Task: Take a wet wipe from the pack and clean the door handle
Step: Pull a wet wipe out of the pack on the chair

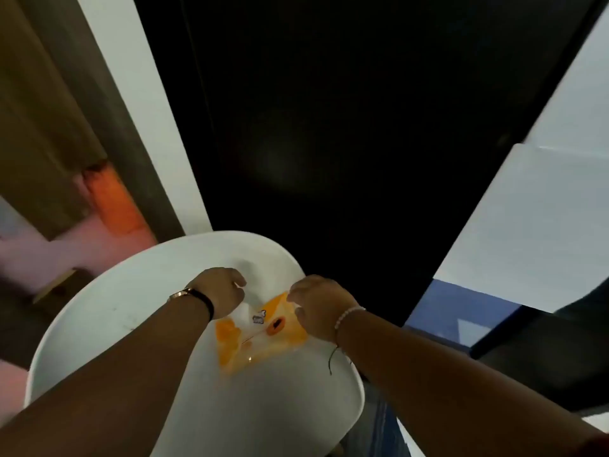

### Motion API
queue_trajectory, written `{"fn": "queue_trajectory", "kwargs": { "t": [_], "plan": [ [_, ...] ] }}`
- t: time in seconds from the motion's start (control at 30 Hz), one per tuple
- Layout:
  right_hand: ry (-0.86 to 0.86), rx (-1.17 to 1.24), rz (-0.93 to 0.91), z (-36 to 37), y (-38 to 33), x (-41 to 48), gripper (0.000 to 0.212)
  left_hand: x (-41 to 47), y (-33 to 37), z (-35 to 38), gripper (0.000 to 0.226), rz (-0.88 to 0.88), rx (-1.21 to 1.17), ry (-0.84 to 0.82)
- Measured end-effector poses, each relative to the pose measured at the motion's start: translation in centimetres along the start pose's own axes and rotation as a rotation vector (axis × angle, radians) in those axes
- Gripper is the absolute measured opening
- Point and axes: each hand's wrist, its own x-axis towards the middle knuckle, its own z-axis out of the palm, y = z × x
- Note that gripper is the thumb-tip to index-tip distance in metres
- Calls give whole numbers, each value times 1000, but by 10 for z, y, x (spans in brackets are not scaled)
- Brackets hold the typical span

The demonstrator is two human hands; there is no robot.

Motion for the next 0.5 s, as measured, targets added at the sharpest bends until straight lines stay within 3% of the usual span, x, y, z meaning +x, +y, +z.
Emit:
{"fn": "queue_trajectory", "kwargs": {
  "t": [0.2,0.33,0.5],
  "plan": [
    [-110,-88,-108,31,-24,22,26,11,5,6,33,-52,66,-195],
    [-172,-170,-142,45,-22,26,30,21,11,3,31,-40,-39,-149],
    [-117,232,27,17,-22,33,21,34,22,1,23,72,-124,-115]
  ]
}}
